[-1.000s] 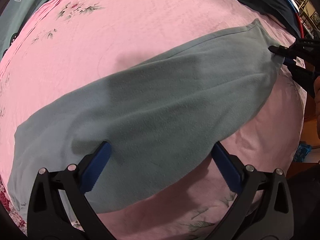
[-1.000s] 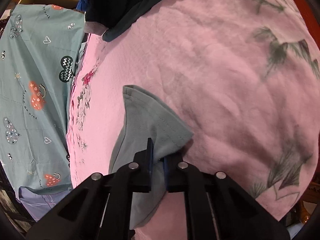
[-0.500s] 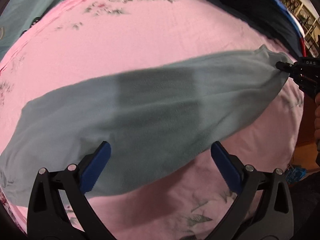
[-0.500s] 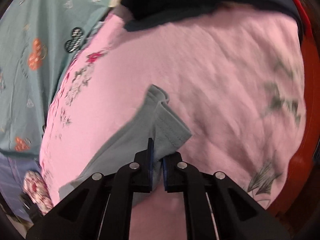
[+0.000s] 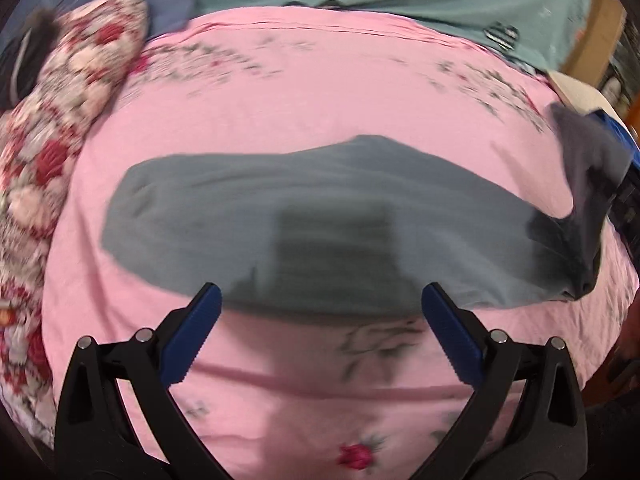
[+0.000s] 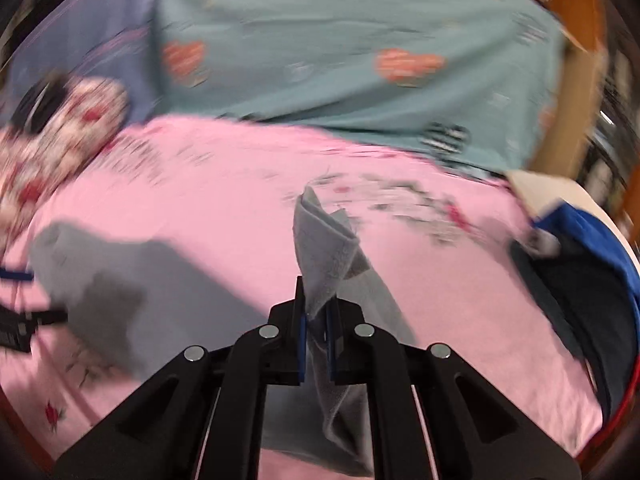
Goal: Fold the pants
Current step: 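Fold the cuff end over toward the waistband with the right tool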
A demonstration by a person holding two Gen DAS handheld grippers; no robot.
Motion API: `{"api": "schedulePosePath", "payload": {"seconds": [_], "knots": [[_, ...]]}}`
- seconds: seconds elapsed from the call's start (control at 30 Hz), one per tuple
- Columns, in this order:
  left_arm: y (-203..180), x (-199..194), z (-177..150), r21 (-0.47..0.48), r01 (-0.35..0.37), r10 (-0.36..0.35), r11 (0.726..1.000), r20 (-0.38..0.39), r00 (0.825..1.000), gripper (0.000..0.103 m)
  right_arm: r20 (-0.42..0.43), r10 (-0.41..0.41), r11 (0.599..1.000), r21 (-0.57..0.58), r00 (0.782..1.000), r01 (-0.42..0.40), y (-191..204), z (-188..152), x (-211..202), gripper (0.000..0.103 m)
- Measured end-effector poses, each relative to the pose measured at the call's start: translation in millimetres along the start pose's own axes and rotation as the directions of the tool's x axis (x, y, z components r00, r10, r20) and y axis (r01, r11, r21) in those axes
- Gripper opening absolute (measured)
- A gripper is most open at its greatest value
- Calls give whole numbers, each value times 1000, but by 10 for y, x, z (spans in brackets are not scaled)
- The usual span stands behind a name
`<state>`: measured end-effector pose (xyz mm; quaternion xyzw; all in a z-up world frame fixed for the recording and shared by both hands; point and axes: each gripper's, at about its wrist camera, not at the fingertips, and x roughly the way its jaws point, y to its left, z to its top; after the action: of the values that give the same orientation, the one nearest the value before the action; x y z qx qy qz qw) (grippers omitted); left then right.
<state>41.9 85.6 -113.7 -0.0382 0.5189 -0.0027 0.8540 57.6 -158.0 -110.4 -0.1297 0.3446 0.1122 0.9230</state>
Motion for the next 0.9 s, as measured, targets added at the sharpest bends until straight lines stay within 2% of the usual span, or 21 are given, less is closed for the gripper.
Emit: {"api": "schedulePosePath", "payload": {"seconds": [0.1, 0.13, 0.17, 0.23, 0.3, 0.37, 0.43, 0.47, 0.53, 0.6, 0.63, 0.67, 0.73, 0.8, 0.83, 0.9], "knots": [[259, 11, -94, -45, -9, 9, 999, -11, 1000, 101, -102, 51, 976, -205, 993, -71, 676, -292, 344, 7], [318, 10, -147, -50, -9, 9, 999, -14, 1000, 101, -167, 50, 962, -256, 985, -92, 842, -416, 485, 8], [384, 14, -189, -53, -7, 6, 999, -20, 1000, 101, -156, 15, 954, -294, 988, -60, 937, -459, 510, 12], [471, 41, -236, -53, 2, -3, 999, -27, 1000, 101, -143, -41, 933, -360, 989, -13, 1042, -475, 504, 15], [532, 82, -271, -47, 14, -15, 999, -37, 999, 101, -188, -25, 933, -357, 982, -44, 1016, -400, 455, 23], [553, 142, -246, -33, 35, -36, 999, -45, 998, 101, -227, 114, 963, -216, 967, -164, 783, -252, 281, 41], [534, 212, -186, -28, 66, -67, 997, -44, 997, 101, -230, 271, 961, 5, 935, -277, 464, -126, 71, 49], [518, 242, -154, -24, 88, -89, 996, -42, 995, 101, -221, 313, 950, 92, 924, -299, 340, -108, -7, 49], [448, 288, -85, -9, 128, -129, 992, -32, 991, 101, -189, 347, 919, 263, 919, -293, 30, -122, -144, 49], [310, 334, -3, 22, 168, -167, 986, -23, 986, 101, -180, 373, 859, 438, 910, -265, -315, -223, -126, 49], [250, 359, 35, 34, 182, -181, 983, -22, 983, 101, -181, 374, 837, 489, 910, -247, -429, -283, -81, 46], [165, 375, 68, 45, 201, -200, 979, -19, 980, 101, -193, 366, 824, 521, 910, -221, -503, -342, -6, 38], [-38, 403, 145, 65, 253, -252, 965, -14, 968, 101, -237, 363, 821, 539, 901, -189, -514, -517, 168, 31], [-253, 413, 217, 88, 291, -292, 953, 0, 956, 101, -340, 356, 848, 509, 870, -148, -428, -679, 403, 25], [-359, 410, 256, 97, 306, -308, 947, 6, 951, 101, -350, 342, 865, 481, 872, -146, -387, -743, 441, 20], [-581, 407, 333, 107, 350, -354, 931, 18, 935, 101, -349, 322, 897, 409, 880, -166, -320, -731, 408, 19]]}}
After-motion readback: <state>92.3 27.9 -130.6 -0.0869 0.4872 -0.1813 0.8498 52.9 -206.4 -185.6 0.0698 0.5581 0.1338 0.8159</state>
